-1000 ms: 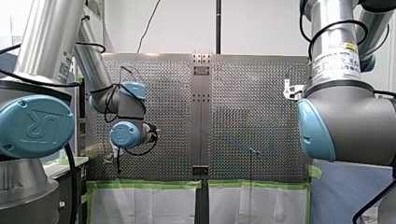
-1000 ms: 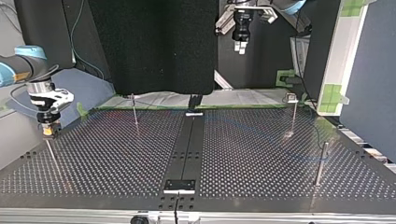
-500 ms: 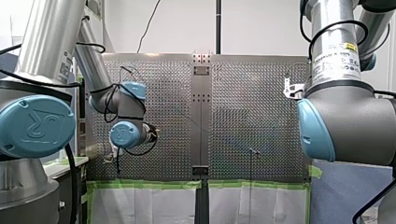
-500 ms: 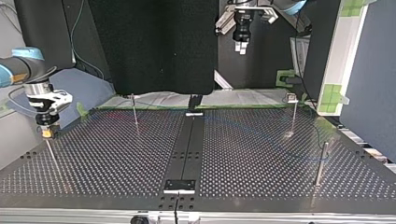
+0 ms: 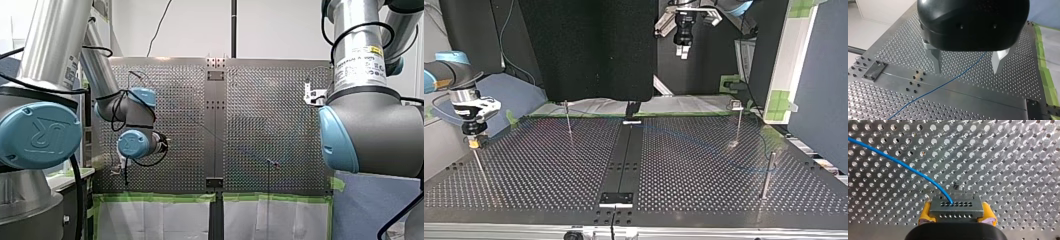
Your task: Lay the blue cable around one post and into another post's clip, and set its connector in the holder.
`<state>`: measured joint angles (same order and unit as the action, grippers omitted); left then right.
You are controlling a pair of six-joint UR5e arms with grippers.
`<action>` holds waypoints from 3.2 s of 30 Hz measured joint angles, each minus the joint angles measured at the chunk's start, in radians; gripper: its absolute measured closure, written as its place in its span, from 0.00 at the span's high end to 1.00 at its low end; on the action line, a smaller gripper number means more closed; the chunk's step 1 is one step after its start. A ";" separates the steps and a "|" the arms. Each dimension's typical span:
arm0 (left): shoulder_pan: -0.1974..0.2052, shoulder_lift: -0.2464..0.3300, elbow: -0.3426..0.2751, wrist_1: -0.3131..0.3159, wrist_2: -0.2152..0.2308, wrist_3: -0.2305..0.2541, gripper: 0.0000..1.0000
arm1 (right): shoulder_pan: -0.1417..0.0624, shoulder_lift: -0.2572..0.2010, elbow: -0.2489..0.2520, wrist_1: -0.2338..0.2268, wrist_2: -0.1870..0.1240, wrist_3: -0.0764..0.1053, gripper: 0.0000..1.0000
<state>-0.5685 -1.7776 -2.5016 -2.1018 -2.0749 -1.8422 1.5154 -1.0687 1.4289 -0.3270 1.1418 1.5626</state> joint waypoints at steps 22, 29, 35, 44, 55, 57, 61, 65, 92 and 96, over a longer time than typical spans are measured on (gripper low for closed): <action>0.006 0.000 0.000 -0.004 0.000 0.002 1.00 | -0.015 0.007 0.007 -0.008 -0.037 0.002 0.00; 0.008 0.000 0.000 -0.009 0.000 0.003 1.00 | -0.022 0.015 0.008 -0.012 -0.040 0.001 0.00; 0.009 0.000 0.000 -0.009 0.002 0.003 1.00 | -0.023 0.017 0.008 -0.030 -0.062 0.007 0.00; 0.012 0.000 0.000 -0.009 0.005 0.003 1.00 | -0.024 0.017 0.008 -0.053 -0.092 0.018 0.00; 0.018 0.000 -0.001 -0.010 0.010 0.003 1.00 | -0.024 0.017 0.008 -0.067 -0.097 0.026 0.00; 0.019 0.000 -0.001 -0.010 0.011 0.003 1.00 | -0.026 0.017 0.008 -0.073 -0.097 0.031 0.00; 0.021 0.000 -0.001 -0.010 0.012 0.003 1.00 | -0.029 0.018 0.008 -0.084 -0.096 0.043 0.00; 0.023 0.000 0.000 -0.009 0.018 0.003 1.00 | -0.032 0.018 0.008 -0.089 -0.096 0.046 0.00; 0.034 0.000 -0.001 -0.007 0.026 0.005 1.00 | -0.027 0.018 0.008 -0.089 -0.090 0.045 0.22; 0.035 0.000 -0.001 -0.008 0.026 0.005 1.00 | -0.027 0.016 0.007 -0.088 -0.086 0.042 0.36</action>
<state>-0.5339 -1.7777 -2.5026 -2.1101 -2.0486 -1.8372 1.4889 -1.0522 1.4360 -0.4147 1.0560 1.6050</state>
